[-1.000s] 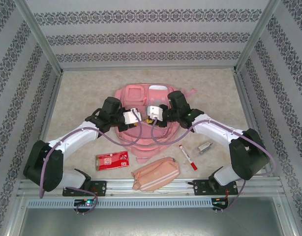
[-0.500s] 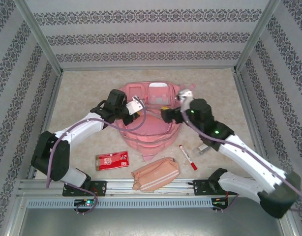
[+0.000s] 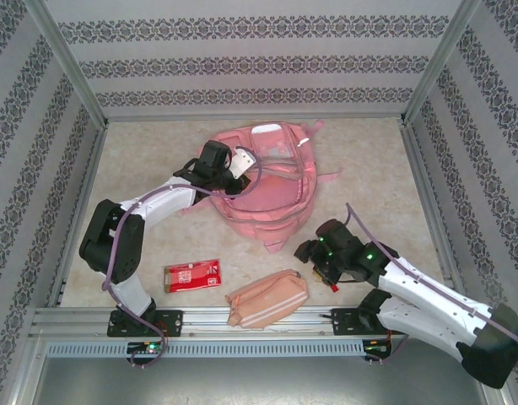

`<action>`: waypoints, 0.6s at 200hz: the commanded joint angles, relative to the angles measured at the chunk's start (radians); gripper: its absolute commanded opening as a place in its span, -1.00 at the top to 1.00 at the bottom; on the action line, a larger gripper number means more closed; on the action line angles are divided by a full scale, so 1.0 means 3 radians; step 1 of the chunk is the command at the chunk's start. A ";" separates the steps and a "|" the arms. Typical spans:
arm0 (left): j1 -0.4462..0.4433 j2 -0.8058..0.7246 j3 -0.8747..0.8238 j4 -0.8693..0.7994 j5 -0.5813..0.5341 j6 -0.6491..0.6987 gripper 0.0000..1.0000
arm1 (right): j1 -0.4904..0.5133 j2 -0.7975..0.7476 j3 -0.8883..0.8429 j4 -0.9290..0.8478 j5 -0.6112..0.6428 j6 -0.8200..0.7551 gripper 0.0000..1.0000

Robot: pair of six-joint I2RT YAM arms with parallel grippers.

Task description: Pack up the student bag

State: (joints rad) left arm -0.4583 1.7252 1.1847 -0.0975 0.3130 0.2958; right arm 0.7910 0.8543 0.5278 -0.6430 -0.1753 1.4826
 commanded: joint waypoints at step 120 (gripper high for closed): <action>-0.0046 -0.0385 -0.0070 0.0417 0.0169 0.0041 0.94 | 0.0575 0.2057 0.0717 0.0359 -0.0020 0.1710 0.42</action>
State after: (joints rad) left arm -0.4629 1.6726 1.1278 -0.0212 0.3130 0.3218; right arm 0.9661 1.4498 0.7250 -0.5446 -0.2085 1.9930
